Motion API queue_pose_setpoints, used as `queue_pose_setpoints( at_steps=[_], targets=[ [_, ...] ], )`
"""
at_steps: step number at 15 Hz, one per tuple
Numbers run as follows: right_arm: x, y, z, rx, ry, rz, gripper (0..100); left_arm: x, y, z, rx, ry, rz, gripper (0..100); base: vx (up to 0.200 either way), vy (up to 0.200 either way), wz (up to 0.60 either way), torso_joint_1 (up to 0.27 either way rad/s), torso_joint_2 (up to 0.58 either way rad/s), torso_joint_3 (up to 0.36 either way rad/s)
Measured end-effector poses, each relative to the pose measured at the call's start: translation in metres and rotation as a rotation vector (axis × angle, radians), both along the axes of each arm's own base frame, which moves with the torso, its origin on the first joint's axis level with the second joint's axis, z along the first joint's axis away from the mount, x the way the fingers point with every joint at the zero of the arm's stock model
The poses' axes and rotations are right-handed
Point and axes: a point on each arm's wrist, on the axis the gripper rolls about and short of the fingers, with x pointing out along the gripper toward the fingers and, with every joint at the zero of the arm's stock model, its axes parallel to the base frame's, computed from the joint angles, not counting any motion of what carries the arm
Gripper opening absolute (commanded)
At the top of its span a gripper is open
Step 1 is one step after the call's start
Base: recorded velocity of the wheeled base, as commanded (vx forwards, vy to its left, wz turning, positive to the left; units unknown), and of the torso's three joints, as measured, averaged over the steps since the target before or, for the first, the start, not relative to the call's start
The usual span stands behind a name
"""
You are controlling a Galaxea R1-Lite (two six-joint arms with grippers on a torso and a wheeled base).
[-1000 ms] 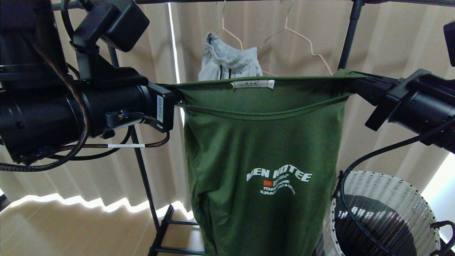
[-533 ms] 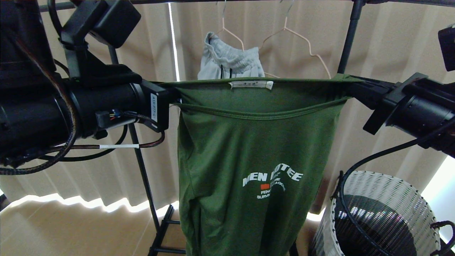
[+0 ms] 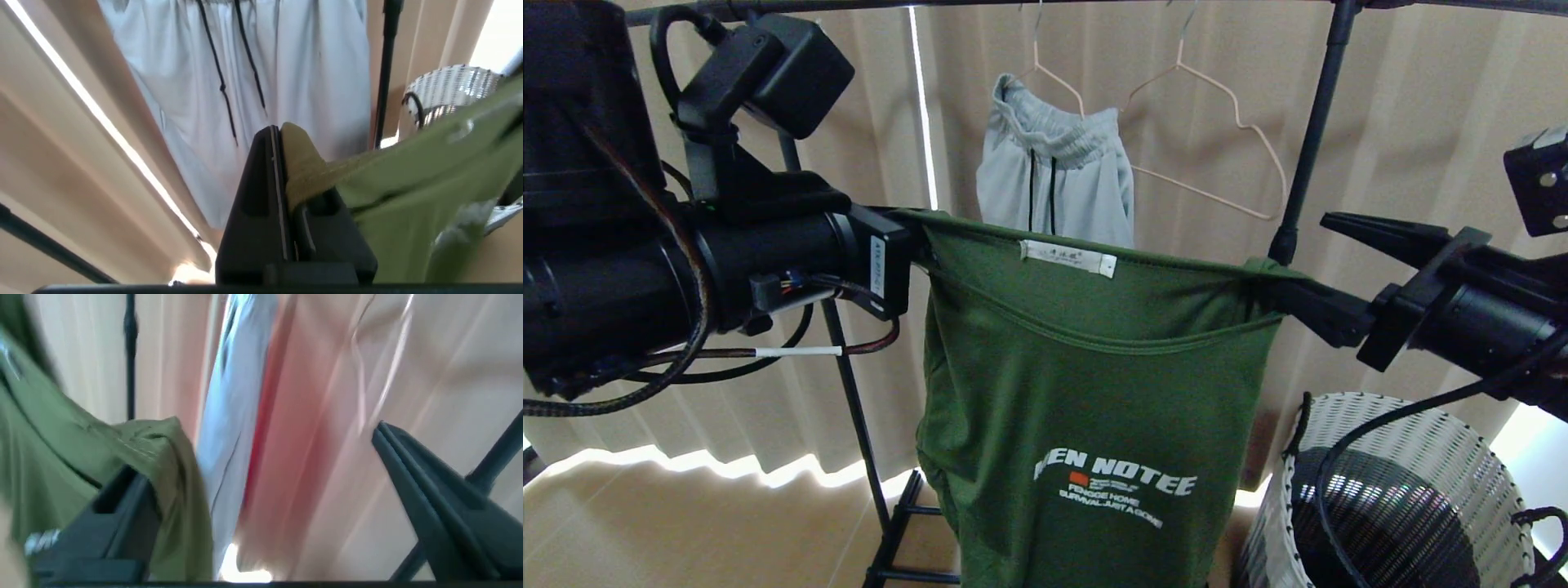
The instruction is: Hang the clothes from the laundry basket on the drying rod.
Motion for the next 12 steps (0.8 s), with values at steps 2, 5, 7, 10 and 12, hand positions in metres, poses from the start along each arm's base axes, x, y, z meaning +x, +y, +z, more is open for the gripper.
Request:
queue_pose_setpoints(
  at_steps=[2, 5, 7, 10, 12],
  targets=[
    [-0.012, 0.003, -0.007, 0.001, 0.023, 0.04, 100, 0.004, 0.008, -0.005, 0.021, 0.008, 0.041, 0, 0.0, 0.0, 0.0, 0.0, 0.0, 0.0],
    [-0.023, 0.003, -0.011, 0.003, 0.031, 0.072, 100, 0.012, 0.022, -0.012, 0.041, 0.025, 0.11, 0, 0.0, 0.0, 0.0, 0.0, 0.0, 0.0],
    [-0.027, 0.002, -0.01, 0.007, 0.025, 0.084, 100, 0.014, 0.026, -0.017, 0.048, 0.039, 0.128, 0, 0.0, 0.0, 0.0, 0.0, 0.0, 0.0],
    [-0.03, 0.0, -0.01, 0.022, 0.031, 0.086, 100, 0.017, 0.03, -0.019, 0.072, 0.037, 0.144, 0, 0.0, 0.0, 0.0, 0.0, 0.0, 0.0],
    [-0.032, 0.0, -0.013, 0.022, 0.038, 0.089, 100, 0.021, 0.035, -0.021, 0.107, 0.028, 0.165, 0, 0.0, 0.0, 0.0, 0.0, 0.0, 0.0]
  ],
)
